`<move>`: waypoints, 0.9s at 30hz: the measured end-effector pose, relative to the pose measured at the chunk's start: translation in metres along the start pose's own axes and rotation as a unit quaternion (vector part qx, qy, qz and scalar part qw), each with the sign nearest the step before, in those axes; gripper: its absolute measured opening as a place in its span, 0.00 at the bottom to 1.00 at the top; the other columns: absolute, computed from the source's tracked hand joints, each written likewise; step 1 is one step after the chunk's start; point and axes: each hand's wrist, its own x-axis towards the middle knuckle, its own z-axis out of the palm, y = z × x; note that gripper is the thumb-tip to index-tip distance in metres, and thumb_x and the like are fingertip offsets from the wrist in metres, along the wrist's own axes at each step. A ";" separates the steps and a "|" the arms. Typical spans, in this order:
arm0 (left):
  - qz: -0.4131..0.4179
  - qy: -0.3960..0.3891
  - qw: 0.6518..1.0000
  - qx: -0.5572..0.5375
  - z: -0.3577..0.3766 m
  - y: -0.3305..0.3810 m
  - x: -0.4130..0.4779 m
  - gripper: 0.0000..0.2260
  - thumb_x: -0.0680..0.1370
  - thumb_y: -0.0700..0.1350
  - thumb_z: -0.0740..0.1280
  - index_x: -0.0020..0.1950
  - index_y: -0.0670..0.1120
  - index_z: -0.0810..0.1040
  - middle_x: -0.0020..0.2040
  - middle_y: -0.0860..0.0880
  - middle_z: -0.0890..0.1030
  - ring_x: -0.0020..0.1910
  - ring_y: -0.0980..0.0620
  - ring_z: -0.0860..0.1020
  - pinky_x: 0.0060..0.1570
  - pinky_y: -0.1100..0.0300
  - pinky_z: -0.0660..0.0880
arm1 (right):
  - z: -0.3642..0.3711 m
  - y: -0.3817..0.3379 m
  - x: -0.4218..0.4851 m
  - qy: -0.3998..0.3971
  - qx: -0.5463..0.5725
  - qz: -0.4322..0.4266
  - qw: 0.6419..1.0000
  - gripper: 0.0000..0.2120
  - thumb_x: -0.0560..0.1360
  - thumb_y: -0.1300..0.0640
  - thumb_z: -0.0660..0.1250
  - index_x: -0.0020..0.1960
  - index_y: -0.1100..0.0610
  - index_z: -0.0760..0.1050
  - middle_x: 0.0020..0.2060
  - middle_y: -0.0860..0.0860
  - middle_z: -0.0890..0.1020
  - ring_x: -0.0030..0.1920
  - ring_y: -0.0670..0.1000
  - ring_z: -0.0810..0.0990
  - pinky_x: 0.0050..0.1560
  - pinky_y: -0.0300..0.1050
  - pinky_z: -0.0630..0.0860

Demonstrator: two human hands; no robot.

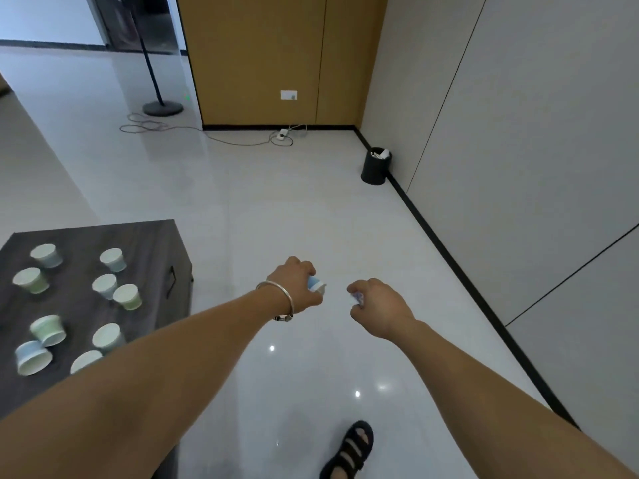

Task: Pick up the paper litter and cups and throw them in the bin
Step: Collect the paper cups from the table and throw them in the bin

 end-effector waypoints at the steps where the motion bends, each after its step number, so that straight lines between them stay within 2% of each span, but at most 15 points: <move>1: 0.002 0.002 1.000 0.004 0.001 0.008 0.026 0.26 0.72 0.60 0.67 0.64 0.48 0.72 0.60 0.47 0.71 0.52 0.47 0.76 0.52 0.54 0.76 | -0.008 0.012 0.024 0.004 0.003 0.000 1.000 0.21 0.76 0.55 0.63 0.69 0.50 0.71 0.61 0.52 0.74 0.58 0.54 0.76 0.57 0.45 0.73; 10: -0.028 0.006 1.000 -0.006 -0.029 0.064 0.223 0.25 0.72 0.59 0.68 0.65 0.48 0.71 0.60 0.48 0.70 0.51 0.48 0.76 0.54 0.55 0.76 | -0.118 0.094 0.208 0.019 0.007 -0.017 1.000 0.20 0.77 0.55 0.62 0.69 0.49 0.70 0.63 0.51 0.73 0.59 0.53 0.76 0.56 0.43 0.72; 16: -0.035 -0.021 0.999 0.003 -0.040 0.067 0.359 0.26 0.72 0.57 0.68 0.66 0.49 0.71 0.61 0.48 0.70 0.52 0.48 0.76 0.54 0.54 0.76 | -0.150 0.127 0.324 0.004 0.005 -0.010 1.000 0.21 0.77 0.55 0.62 0.70 0.49 0.70 0.63 0.50 0.73 0.59 0.52 0.76 0.54 0.41 0.71; 24: 0.016 -0.040 0.999 -0.001 -0.075 0.078 0.570 0.27 0.70 0.57 0.69 0.67 0.49 0.70 0.61 0.48 0.70 0.52 0.48 0.76 0.54 0.54 0.76 | -0.208 0.157 0.500 0.016 -0.004 0.035 0.999 0.21 0.77 0.57 0.61 0.70 0.50 0.69 0.64 0.51 0.73 0.60 0.52 0.76 0.55 0.40 0.71; 27: 0.041 -0.030 0.999 0.008 -0.093 0.089 0.643 0.27 0.71 0.58 0.69 0.66 0.50 0.70 0.61 0.48 0.70 0.53 0.47 0.76 0.53 0.54 0.75 | -0.233 0.168 0.562 0.044 0.015 0.050 0.998 0.21 0.77 0.57 0.61 0.70 0.50 0.70 0.63 0.50 0.73 0.59 0.51 0.76 0.53 0.39 0.71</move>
